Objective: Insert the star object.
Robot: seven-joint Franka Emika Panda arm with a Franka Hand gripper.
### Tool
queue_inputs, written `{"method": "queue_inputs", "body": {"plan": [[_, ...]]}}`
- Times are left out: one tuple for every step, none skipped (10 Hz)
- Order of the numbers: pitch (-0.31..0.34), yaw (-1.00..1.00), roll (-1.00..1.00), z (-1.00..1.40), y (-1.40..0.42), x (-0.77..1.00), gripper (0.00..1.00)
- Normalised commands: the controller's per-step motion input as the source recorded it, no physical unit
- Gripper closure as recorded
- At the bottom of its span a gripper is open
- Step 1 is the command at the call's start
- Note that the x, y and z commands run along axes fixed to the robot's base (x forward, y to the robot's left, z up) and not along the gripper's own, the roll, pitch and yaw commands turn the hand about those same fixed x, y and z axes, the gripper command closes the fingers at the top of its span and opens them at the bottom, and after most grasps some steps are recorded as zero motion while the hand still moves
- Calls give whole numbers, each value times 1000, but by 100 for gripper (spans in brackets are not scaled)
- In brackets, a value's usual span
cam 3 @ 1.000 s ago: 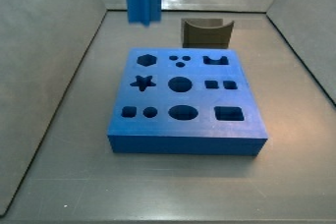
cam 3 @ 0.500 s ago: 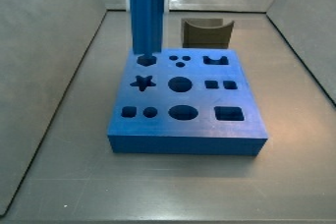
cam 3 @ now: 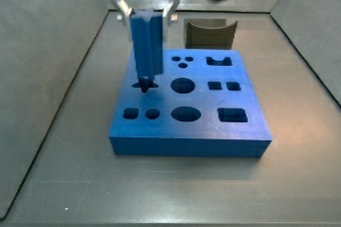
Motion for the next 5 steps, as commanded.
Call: {"method": "queue_inputs", "body": {"plan": [[0,0,300,-257,0,-40,100],[53,0,220,-197,0,-6,100],[31,0,156,-191,0,0,100],[0,0,97,-243,0,-11,100],[0,-237,113,-203,-20,-37,100]]}}
